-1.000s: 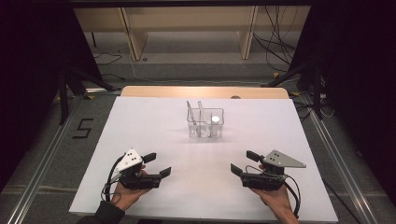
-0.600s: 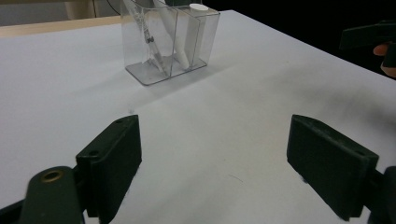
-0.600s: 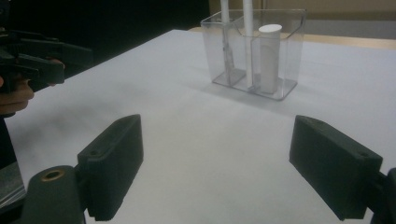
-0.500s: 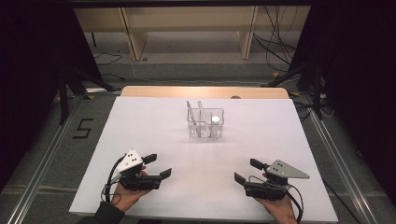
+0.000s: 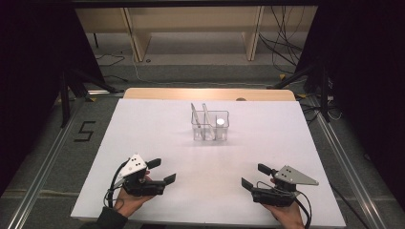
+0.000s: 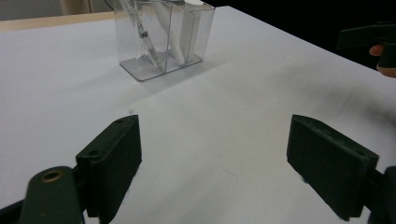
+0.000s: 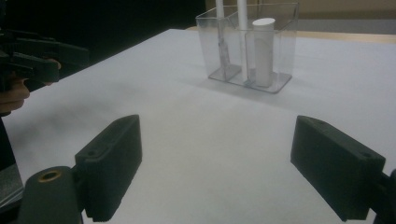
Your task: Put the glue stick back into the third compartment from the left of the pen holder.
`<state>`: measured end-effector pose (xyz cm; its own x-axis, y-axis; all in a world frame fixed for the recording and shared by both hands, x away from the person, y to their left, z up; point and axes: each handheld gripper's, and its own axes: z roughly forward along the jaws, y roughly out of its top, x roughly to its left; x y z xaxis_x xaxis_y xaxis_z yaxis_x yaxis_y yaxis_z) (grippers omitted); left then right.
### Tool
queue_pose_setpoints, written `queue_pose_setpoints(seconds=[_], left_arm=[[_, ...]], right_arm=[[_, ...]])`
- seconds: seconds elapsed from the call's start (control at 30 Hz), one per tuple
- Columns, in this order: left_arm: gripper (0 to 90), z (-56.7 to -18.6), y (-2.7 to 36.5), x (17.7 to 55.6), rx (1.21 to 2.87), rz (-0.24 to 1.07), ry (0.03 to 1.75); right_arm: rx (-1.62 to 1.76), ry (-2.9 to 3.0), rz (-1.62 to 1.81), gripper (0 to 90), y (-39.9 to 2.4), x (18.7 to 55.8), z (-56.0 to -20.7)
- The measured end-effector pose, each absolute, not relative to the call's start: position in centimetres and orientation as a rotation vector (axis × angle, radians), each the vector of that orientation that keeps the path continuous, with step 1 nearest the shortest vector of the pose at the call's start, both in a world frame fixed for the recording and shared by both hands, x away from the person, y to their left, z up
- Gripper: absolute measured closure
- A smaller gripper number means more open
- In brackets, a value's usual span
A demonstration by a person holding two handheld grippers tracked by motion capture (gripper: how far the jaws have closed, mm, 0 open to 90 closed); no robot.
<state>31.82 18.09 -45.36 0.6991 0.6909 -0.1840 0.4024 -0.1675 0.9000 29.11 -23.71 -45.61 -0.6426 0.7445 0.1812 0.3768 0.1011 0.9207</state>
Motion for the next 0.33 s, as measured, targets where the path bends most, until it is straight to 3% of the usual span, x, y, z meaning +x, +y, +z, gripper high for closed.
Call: queue_pose_setpoints(seconds=[0.33], left_arm=[[17.8,-45.39,18.22,31.94,1.792,0.325,0.871]], right_arm=[[1.099,2.058,1.551,17.3,-23.61,29.10,-45.62]])
